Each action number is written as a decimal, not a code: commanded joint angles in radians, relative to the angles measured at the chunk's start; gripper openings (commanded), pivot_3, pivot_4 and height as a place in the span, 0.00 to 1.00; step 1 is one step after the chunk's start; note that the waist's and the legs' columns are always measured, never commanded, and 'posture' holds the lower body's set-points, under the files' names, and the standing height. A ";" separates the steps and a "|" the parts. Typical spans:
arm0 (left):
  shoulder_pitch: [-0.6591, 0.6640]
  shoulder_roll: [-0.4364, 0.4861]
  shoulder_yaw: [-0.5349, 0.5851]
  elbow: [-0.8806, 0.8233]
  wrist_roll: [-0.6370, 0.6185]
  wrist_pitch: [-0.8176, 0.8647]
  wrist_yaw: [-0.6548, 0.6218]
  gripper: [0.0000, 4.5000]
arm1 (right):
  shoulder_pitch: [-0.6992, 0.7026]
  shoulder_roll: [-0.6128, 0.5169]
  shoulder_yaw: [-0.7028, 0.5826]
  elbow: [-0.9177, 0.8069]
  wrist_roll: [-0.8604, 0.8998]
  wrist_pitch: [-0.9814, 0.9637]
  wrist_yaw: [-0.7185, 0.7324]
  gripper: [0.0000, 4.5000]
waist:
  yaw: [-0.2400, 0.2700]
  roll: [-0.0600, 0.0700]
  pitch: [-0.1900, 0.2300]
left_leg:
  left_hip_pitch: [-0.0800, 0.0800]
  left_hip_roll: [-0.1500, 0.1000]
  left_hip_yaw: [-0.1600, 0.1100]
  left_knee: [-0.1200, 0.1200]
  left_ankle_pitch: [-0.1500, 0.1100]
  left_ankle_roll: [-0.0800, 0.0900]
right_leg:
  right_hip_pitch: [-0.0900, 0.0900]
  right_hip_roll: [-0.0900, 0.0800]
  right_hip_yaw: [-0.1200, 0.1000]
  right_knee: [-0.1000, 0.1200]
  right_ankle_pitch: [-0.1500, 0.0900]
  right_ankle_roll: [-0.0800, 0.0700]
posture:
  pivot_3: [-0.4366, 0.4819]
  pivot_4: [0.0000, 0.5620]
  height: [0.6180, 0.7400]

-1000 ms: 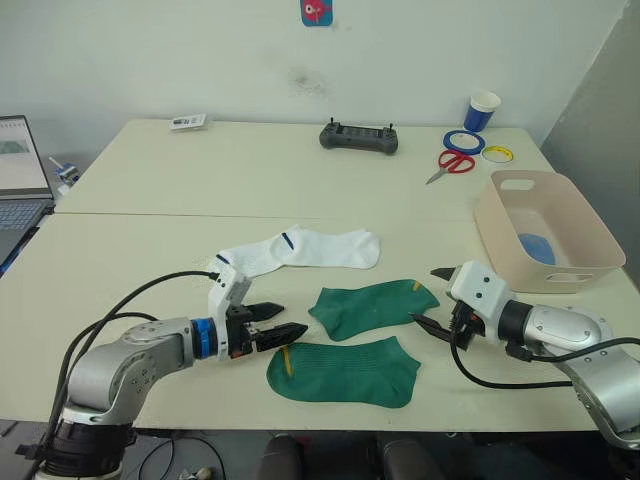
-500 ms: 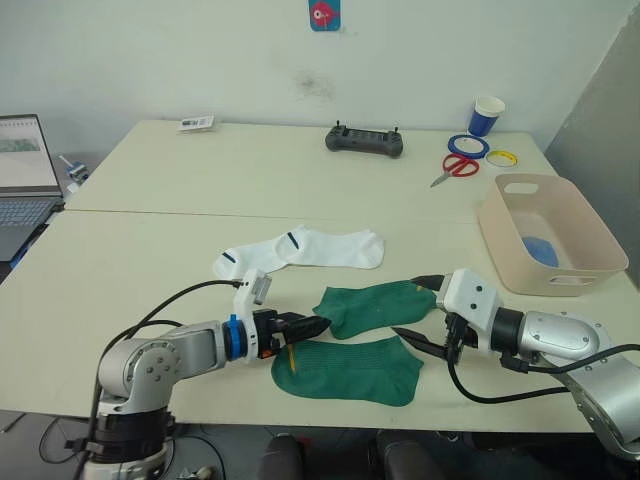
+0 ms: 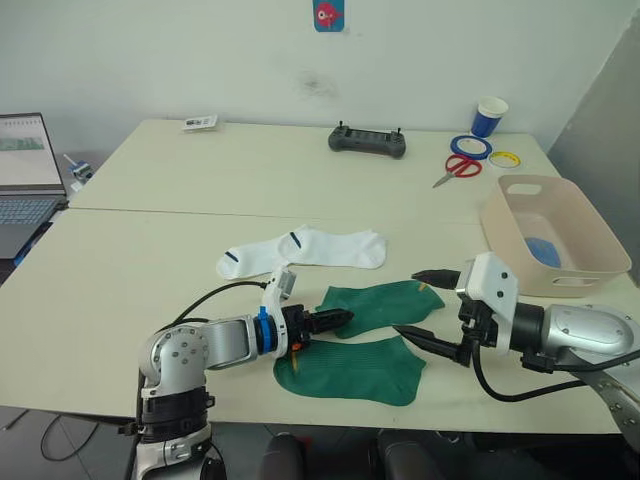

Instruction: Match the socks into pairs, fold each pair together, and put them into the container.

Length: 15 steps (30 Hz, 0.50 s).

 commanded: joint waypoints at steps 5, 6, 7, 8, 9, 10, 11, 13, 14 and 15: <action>-0.007 -0.003 0.007 -0.004 0.054 -0.124 0.014 0.28 | -0.008 -0.010 -0.015 -0.048 0.048 0.007 -0.033 1.00 | 0.001 0.000 0.000 | 0.000 0.000 0.000 0.000 0.000 0.000 | 0.000 0.000 0.000 0.000 0.000 0.000 | 0.48 0.27 1.00; -0.001 0.002 0.000 -0.013 0.072 -0.170 0.003 0.20 | -0.009 -0.010 -0.013 -0.049 0.053 0.007 -0.038 1.00 | 0.001 0.000 0.000 | 0.000 0.000 0.000 0.000 0.000 0.000 | 0.000 0.000 0.000 0.000 0.000 0.000 | 0.48 0.27 1.00; 0.003 0.004 0.000 -0.018 0.085 -0.206 -0.004 0.14 | -0.009 -0.010 -0.010 -0.049 0.056 0.007 -0.041 1.00 | 0.001 0.000 0.000 | 0.000 0.000 0.000 0.000 0.000 0.000 | 0.000 0.000 0.000 0.000 0.000 0.000 | 0.48 0.27 1.00; 0.005 0.008 0.004 -0.023 0.094 -0.241 -0.011 0.07 | -0.010 -0.010 -0.007 -0.050 0.058 0.006 -0.044 1.00 | 0.001 0.000 0.000 | 0.000 0.000 0.000 0.000 0.000 0.000 | 0.000 0.000 0.000 0.000 0.000 0.000 | 0.48 0.27 1.00; 0.005 0.011 0.006 -0.025 0.099 -0.264 -0.015 0.01 | -0.011 -0.011 -0.005 -0.049 0.059 0.006 -0.046 1.00 | 0.001 0.000 0.000 | 0.000 0.000 0.000 0.000 0.000 0.000 | 0.000 0.000 0.000 0.000 0.000 0.000 | 0.48 0.27 1.00; 0.006 0.016 0.009 -0.027 0.097 -0.278 -0.021 0.00 | -0.012 -0.012 -0.004 -0.049 0.061 0.005 -0.047 1.00 | 0.001 0.000 0.000 | 0.000 0.000 0.000 0.000 0.000 0.000 | 0.000 0.000 0.000 0.000 0.000 0.000 | 0.48 0.27 1.00; 0.002 0.030 0.025 -0.038 0.082 -0.286 -0.034 0.00 | -0.013 -0.012 -0.002 -0.048 0.063 0.005 -0.048 1.00 | 0.001 0.000 0.000 | 0.000 0.000 0.000 0.000 0.000 0.000 | 0.000 0.000 0.000 0.000 0.000 0.000 | 0.48 0.27 1.00; -0.008 0.060 0.056 -0.052 0.052 -0.294 -0.054 0.00 | -0.014 -0.015 0.000 -0.048 0.066 0.004 -0.051 1.00 | 0.000 0.000 0.000 | 0.000 0.000 0.000 0.000 0.000 0.000 | 0.000 0.000 0.000 0.000 0.000 0.000 | 0.48 0.27 1.00; -0.022 0.084 0.083 -0.056 0.029 -0.293 -0.066 0.00 | -0.013 -0.016 0.000 -0.049 0.068 0.003 -0.053 1.00 | 0.000 0.000 0.000 | 0.000 0.000 0.001 0.000 0.000 0.000 | 0.000 0.000 0.000 0.000 0.000 0.000 | 0.48 0.27 1.00; -0.030 0.100 0.099 -0.056 0.013 -0.293 -0.072 0.00 | -0.011 -0.017 -0.001 -0.050 0.070 0.002 -0.054 1.00 | 0.000 0.000 0.000 | 0.000 0.000 0.000 0.000 0.000 0.000 | 0.000 0.000 0.000 0.000 0.000 0.000 | 0.48 0.27 1.00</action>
